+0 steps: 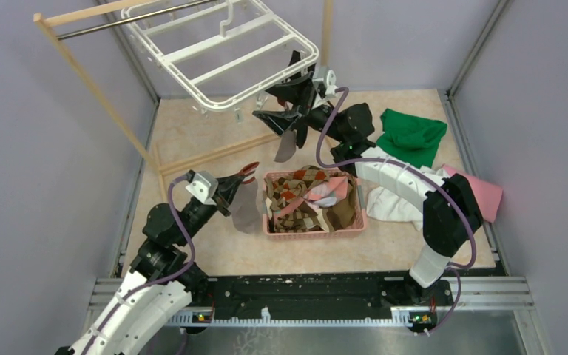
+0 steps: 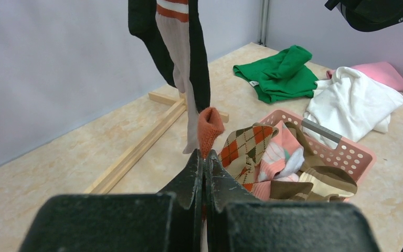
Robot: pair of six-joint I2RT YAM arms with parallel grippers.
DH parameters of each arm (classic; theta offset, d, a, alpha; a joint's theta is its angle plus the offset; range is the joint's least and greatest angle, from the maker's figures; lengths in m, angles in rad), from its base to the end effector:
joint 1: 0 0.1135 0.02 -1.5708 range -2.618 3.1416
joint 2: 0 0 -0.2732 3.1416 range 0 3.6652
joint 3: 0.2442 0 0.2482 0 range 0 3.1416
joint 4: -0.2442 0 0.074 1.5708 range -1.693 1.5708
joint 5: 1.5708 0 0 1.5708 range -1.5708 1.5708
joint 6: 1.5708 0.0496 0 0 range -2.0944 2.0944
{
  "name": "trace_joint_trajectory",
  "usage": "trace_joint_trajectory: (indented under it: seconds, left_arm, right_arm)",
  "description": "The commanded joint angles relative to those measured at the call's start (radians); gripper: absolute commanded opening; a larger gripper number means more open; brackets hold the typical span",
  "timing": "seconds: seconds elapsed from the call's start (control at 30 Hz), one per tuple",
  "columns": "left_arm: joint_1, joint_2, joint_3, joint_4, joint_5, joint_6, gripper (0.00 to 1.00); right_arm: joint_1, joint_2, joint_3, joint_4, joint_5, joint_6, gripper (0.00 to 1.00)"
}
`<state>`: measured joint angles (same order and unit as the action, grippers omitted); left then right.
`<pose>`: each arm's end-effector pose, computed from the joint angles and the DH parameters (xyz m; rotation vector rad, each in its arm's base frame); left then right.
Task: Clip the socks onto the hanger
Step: Adjust the sock.
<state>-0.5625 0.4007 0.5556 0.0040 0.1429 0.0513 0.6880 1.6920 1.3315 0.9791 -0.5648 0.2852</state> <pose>0.0966 -0.0693 0.3360 0.5460 1.3259 -0.5227 0.2875 0.2707 0.4231 -0.7382 0.8520 1.1429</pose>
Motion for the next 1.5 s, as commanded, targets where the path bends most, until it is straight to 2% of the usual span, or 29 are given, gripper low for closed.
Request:
trace_joint_trajectory:
  seconds: [0.0,0.37,0.9,1.47]
  left_arm:
    - [0.000,0.018,0.045,0.081,0.028,-0.006,0.00]
    - [0.001,0.045,0.051,0.127,0.052,-0.006,0.00]
    - [0.000,0.180,0.122,0.235,0.053,-0.046,0.00]
    - [0.000,0.229,0.154,0.297,-0.037,-0.022,0.00]
  right_arm:
    - [-0.019,-0.019,0.004,0.049,-0.022,0.005,0.70]
    - [-0.023,-0.029,-0.014,0.047,-0.050,-0.004,0.72]
    - [-0.051,0.012,0.012,0.047,-0.181,0.011,0.72]
    - [-0.058,0.060,0.055,0.058,-0.277,0.030,0.70]
